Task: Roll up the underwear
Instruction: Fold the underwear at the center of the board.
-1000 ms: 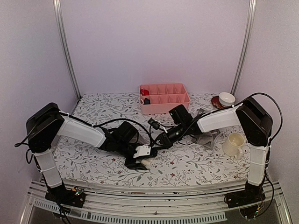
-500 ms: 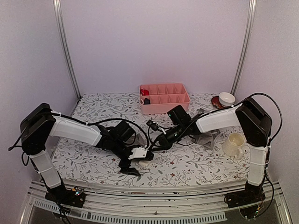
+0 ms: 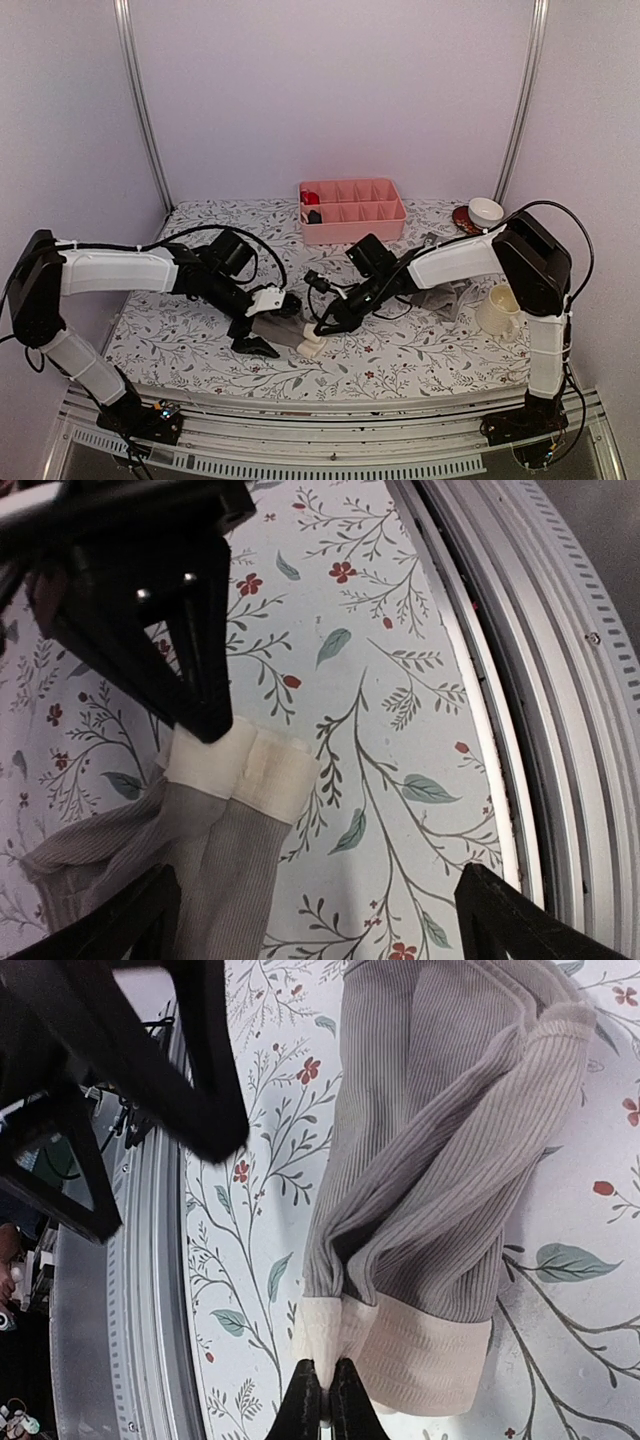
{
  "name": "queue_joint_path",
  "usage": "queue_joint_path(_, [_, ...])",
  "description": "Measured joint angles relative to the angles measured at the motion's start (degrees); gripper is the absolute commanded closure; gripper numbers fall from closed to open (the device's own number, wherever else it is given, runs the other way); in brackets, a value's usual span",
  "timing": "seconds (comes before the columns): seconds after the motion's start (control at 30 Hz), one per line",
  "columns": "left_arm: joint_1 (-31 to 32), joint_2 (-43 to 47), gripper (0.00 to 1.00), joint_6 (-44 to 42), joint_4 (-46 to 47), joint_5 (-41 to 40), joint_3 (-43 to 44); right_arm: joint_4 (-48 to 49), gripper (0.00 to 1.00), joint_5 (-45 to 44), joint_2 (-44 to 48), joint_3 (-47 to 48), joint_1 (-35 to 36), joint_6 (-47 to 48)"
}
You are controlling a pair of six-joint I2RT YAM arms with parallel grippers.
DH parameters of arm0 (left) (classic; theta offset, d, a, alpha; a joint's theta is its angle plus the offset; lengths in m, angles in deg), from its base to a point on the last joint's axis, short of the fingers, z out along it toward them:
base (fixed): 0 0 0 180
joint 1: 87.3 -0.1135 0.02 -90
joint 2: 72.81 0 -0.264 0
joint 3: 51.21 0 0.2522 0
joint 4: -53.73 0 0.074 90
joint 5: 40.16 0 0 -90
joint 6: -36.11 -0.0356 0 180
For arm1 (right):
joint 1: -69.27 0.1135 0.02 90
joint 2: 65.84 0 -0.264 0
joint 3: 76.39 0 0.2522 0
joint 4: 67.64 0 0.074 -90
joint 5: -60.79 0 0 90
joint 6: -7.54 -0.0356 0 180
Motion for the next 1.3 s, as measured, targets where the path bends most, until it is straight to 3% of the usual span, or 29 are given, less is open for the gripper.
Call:
queue_joint_path(0.33, [-7.7,4.7,0.01,-0.4,3.4,-4.0,-0.5,-4.3,0.97,-3.6,-3.1,2.8,2.7,2.9])
queue_joint_path(0.57, [-7.9,0.4,0.02,-2.0,6.6,-8.4,-0.7,-5.8,0.97,-5.9,-3.1,3.6,3.8,4.0])
queue_joint_path(0.93, [-7.9,-4.4,0.01,-1.2,23.2,-20.1,-5.0,-6.1,0.96,-6.9,-4.1,4.6,4.6,4.9])
queue_joint_path(1.3, [-7.6,-10.0,0.01,-1.4,33.1,-25.1,-4.6,-7.5,0.96,-7.5,-4.9,5.6,4.5,3.1])
